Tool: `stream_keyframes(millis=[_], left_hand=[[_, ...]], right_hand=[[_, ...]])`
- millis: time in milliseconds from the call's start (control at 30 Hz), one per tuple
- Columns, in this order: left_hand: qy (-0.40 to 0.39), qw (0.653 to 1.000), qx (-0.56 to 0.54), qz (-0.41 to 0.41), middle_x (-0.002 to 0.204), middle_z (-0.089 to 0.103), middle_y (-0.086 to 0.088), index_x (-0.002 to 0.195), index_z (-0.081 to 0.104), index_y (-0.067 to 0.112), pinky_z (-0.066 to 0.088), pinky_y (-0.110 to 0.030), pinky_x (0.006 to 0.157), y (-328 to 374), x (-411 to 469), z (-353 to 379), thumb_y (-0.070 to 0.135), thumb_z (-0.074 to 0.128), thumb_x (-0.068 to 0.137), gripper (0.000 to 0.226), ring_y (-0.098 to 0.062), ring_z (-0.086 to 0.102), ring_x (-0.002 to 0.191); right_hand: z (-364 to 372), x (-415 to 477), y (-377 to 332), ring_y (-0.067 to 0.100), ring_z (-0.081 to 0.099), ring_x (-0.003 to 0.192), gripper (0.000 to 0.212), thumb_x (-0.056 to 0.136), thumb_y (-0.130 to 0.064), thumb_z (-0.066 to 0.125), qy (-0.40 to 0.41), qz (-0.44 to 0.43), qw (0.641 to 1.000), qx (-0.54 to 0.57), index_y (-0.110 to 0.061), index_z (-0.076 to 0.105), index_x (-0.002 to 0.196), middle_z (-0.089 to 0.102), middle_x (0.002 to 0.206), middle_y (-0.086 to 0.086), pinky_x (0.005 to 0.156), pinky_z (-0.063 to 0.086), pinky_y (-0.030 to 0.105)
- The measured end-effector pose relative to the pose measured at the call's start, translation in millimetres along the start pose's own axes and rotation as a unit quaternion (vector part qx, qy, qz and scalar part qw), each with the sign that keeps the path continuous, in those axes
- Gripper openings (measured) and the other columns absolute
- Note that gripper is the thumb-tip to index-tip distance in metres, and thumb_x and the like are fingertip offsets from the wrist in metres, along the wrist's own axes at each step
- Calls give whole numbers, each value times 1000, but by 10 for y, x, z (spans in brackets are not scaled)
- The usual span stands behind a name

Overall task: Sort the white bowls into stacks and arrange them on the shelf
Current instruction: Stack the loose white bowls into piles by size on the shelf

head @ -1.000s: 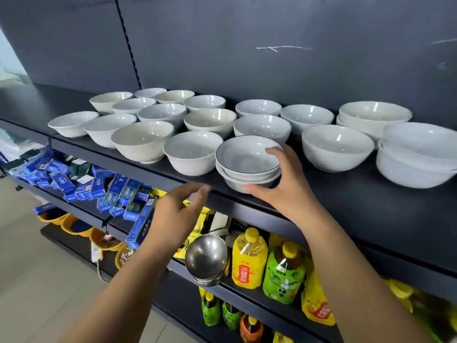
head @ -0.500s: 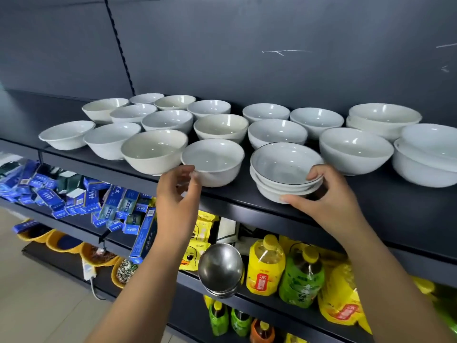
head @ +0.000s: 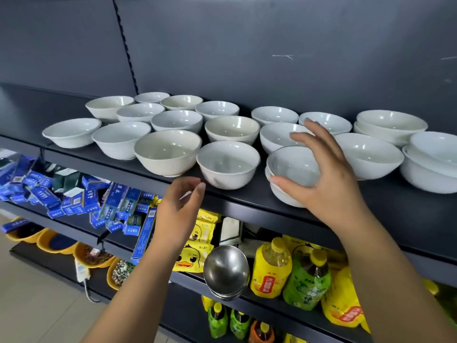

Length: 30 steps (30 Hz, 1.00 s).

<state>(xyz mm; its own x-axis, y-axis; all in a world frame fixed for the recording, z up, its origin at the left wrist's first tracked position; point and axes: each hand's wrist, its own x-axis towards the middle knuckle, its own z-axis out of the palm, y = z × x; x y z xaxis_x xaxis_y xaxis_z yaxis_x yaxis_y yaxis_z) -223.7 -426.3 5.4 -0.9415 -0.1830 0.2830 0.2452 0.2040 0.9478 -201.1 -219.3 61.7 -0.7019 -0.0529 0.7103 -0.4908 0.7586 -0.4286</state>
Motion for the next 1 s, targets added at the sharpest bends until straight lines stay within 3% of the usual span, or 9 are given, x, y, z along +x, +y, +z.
stream_keyframes(millis=[133, 233, 333, 433, 567, 633, 800, 900, 1000], left_hand=[[46, 999, 19, -10, 86, 65, 11, 89, 62, 22, 39, 0, 61, -46, 66, -324, 22, 53, 91, 9, 15, 56, 69], [78, 996, 25, -26, 82, 66, 10, 86, 63, 18, 41, -5, 62, -53, 92, -586, 23, 52, 91, 14, 4, 57, 71], [92, 995, 24, -43, 83, 68, 4, 85, 65, 16, 43, -11, 65, -80, 77, -799, 24, 52, 91, 17, -1, 59, 74], [99, 994, 12, -50, 85, 69, 6, 86, 66, 14, 41, -3, 62, -93, 79, -899, 23, 52, 92, 17, 11, 57, 70], [79, 996, 6, -42, 85, 70, 5, 81, 65, 18, 44, -10, 72, -84, 146, -870, 21, 50, 92, 18, 6, 59, 73], [61, 998, 11, -29, 85, 69, 5, 79, 65, 20, 44, -13, 73, -68, 169, -801, 21, 50, 92, 20, 3, 59, 74], [59, 998, 13, -13, 85, 68, 9, 81, 67, 21, 42, -7, 66, 12, 296, -750, 23, 49, 93, 22, 4, 57, 70], [80, 997, 5, -2, 88, 69, 9, 84, 67, 18, 43, -6, 69, 65, 381, -801, 23, 48, 93, 22, 12, 58, 70], [89, 996, 3, 11, 89, 69, 8, 83, 68, 19, 45, -8, 72, 58, 425, -893, 25, 48, 93, 22, 2, 60, 79]], right_hand=[[388, 292, -298, 8, 41, 115, 62, 67, -41, 69, -67, -57, 995, 35, -3, 58, 114, 52, 124, 4, 93, 21, -3], [820, 371, -419, 18, 51, 115, 59, 70, -38, 71, -140, -70, 988, 18, -5, 57, 117, 58, 125, 9, 94, 31, 17], [1032, 377, -451, 23, 49, 120, 57, 80, -38, 66, -194, -21, 978, -68, -13, 47, 127, 51, 132, 3, 93, 40, 34], [1055, 385, -429, 26, 54, 114, 47, 87, -41, 55, -212, 16, 960, -181, -18, 47, 127, 55, 129, 2, 82, 43, 33], [1046, 387, -397, 30, 58, 95, 31, 90, -41, 49, -212, 7, 952, -220, -17, 59, 107, 67, 102, 6, 63, 34, 28], [1020, 381, -387, 31, 58, 91, 30, 90, -40, 51, -204, 2, 955, -216, -14, 61, 100, 67, 96, 9, 62, 34, 28], [838, 358, -342, 34, 65, 74, 26, 71, -28, 65, -97, -91, 984, -115, -4, 70, 81, 69, 75, 14, 66, 53, 36], [622, 366, -277, 25, 63, 78, 32, 75, -33, 58, -43, -98, 990, -95, -4, 70, 81, 70, 79, 11, 71, 46, 29], [516, 344, -383, 13, 56, 84, 36, 78, -36, 52, 6, -72, 995, -66, -6, 70, 85, 71, 87, 8, 74, 39, 21]])
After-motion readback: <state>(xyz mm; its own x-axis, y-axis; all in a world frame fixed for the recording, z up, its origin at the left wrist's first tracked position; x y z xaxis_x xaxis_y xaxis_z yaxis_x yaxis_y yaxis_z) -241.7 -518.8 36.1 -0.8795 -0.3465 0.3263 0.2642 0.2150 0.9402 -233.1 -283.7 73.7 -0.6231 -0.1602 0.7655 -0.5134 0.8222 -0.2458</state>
